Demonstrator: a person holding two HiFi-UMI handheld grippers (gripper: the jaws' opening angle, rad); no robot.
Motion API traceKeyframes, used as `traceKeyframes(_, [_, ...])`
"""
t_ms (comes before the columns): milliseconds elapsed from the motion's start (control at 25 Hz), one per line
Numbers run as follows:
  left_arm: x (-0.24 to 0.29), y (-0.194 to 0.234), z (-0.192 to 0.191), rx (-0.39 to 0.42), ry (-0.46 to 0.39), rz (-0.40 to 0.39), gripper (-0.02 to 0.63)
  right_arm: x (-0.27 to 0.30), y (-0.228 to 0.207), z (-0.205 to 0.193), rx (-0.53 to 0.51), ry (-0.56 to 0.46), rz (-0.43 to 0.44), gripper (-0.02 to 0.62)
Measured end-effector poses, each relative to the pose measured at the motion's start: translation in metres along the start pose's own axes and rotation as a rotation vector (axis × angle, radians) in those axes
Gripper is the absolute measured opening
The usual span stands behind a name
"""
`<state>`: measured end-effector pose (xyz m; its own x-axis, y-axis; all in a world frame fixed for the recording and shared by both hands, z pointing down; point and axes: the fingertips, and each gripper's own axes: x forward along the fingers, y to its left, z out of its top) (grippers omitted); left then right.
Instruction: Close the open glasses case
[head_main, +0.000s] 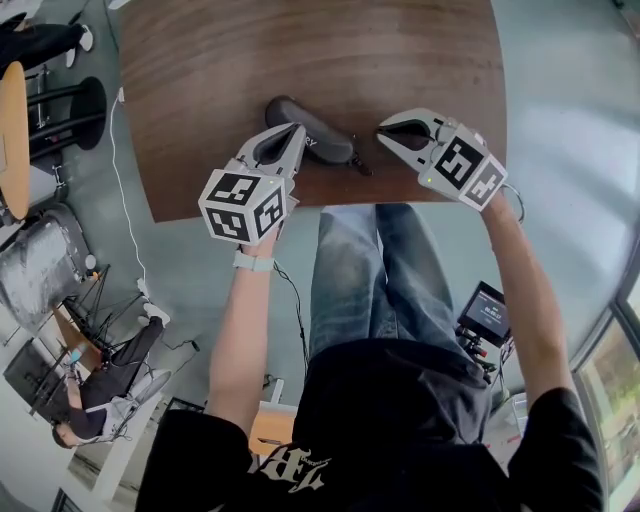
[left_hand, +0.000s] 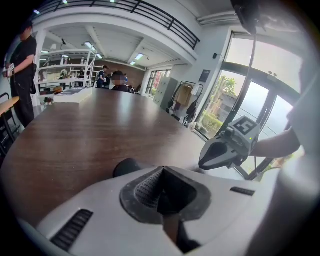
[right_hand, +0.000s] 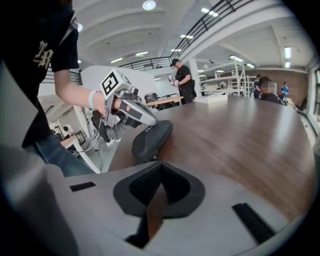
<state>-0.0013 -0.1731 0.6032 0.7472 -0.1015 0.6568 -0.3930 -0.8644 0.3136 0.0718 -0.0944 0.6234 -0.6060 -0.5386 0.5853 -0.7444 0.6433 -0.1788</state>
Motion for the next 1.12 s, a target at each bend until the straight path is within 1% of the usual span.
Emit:
traceKeyframes(80, [0.0, -0.001, 0.0, 0.016, 0.005, -0.008, 0.006, 0.004, 0.005, -0.003, -0.07, 0.046, 0.059, -0.014])
traceKeyframes(160, [0.001, -0.002, -0.002, 0.031, 0.006, -0.017, 0.006, 0.012, 0.016, -0.002, -0.161, 0.086, 0.137, -0.013])
traceKeyframes(240, [0.002, -0.003, -0.003, 0.039, -0.002, -0.026, 0.006, 0.019, 0.022, -0.001, -0.247, 0.116, 0.187, -0.01])
traceKeyframes(280, [0.003, -0.004, -0.004, 0.04, -0.007, -0.03, 0.006, 0.022, 0.023, -0.001, -0.271, 0.118, 0.208, 0.05])
traceKeyframes(320, [0.003, -0.006, -0.006, 0.04, -0.012, -0.033, 0.006, 0.024, 0.024, -0.001, -0.285, 0.117, 0.229, 0.075])
traceKeyframes(400, [0.004, -0.007, -0.007, 0.045, -0.019, -0.038, 0.006, 0.029, 0.023, -0.006, -0.321, 0.133, 0.264, 0.075])
traceKeyframes(520, [0.007, -0.007, -0.006, 0.055, -0.03, -0.043, 0.006, 0.034, 0.018, -0.017, -0.404, 0.182, 0.313, 0.075])
traceKeyframes(600, [0.008, -0.01, -0.006, 0.061, -0.036, -0.049, 0.006, 0.033, 0.018, -0.021, -0.424, 0.173, 0.351, 0.075])
traceKeyframes(760, [0.009, -0.015, -0.005, 0.069, -0.053, -0.056, 0.006, 0.027, 0.017, -0.018, -0.409, 0.122, 0.399, 0.074])
traceKeyframes(880, [0.009, -0.016, -0.003, 0.074, -0.065, -0.054, 0.006, 0.026, 0.017, -0.017, -0.423, 0.135, 0.41, 0.049])
traceKeyframes(1080, [0.009, -0.015, -0.002, 0.071, -0.067, -0.05, 0.006, 0.03, 0.019, -0.018, -0.496, 0.147, 0.42, 0.048])
traceKeyframes(1120, [0.009, -0.016, -0.003, 0.071, -0.067, -0.05, 0.006, 0.03, 0.019, -0.019, -0.504, 0.146, 0.419, 0.027])
